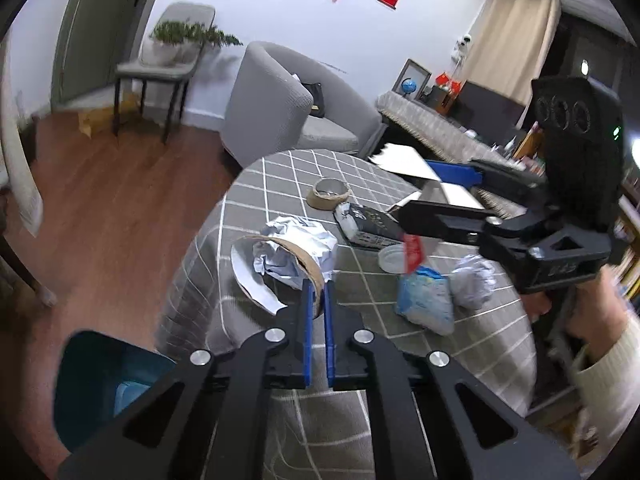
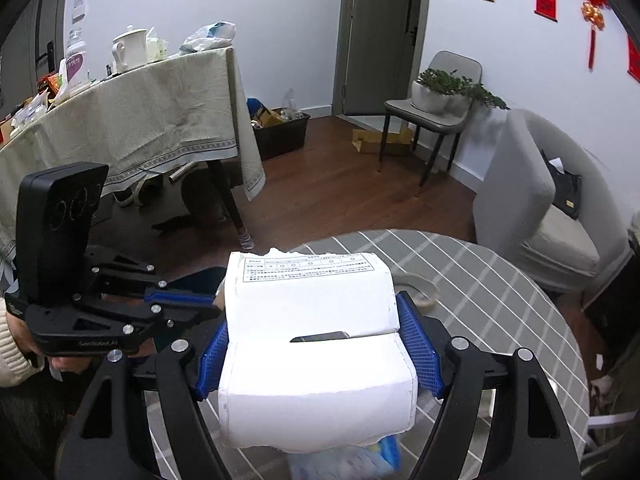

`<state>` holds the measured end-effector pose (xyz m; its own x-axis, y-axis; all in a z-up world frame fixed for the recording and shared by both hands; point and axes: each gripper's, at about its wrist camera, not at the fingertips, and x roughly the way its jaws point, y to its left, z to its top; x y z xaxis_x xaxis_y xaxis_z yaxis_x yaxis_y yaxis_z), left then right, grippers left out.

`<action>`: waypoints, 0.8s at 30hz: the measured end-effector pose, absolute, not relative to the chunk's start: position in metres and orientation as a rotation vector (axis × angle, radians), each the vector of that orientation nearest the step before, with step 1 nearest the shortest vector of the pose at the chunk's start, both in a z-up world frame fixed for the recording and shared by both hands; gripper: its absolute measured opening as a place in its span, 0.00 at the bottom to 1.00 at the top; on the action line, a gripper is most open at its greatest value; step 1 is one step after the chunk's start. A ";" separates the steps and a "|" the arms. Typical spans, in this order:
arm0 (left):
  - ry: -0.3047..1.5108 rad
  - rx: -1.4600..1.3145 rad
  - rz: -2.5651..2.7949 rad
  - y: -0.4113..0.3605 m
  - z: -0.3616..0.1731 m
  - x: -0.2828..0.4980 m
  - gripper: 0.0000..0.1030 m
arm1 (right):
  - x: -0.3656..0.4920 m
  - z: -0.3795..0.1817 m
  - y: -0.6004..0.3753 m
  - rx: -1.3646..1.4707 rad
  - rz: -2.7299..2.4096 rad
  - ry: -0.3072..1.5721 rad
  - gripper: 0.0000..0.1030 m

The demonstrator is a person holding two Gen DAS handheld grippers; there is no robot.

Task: Collect trash
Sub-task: 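Close the left gripper on the tape roll while the right gripper grasps the tissue pack, then carry the tape roll over the teal bin with the left tool and release it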

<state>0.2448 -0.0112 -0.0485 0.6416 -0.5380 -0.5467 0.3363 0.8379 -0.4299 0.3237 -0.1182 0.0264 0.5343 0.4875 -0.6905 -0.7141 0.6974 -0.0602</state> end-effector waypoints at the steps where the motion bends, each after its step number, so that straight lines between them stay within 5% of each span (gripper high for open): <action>1: 0.720 -0.307 -0.509 -0.009 -0.049 0.244 0.05 | 0.326 0.025 -0.113 -0.346 0.734 0.700 0.74; 24: 0.682 -0.342 -0.456 0.062 -0.050 0.217 0.04 | 0.329 0.016 -0.024 -0.258 0.820 0.668 0.74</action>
<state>0.2170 0.0623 -0.0501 0.6849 -0.5072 -0.5230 0.2888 0.8481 -0.4443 0.3294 -0.0242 0.0158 0.4940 0.5889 -0.6396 -0.7451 0.6658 0.0375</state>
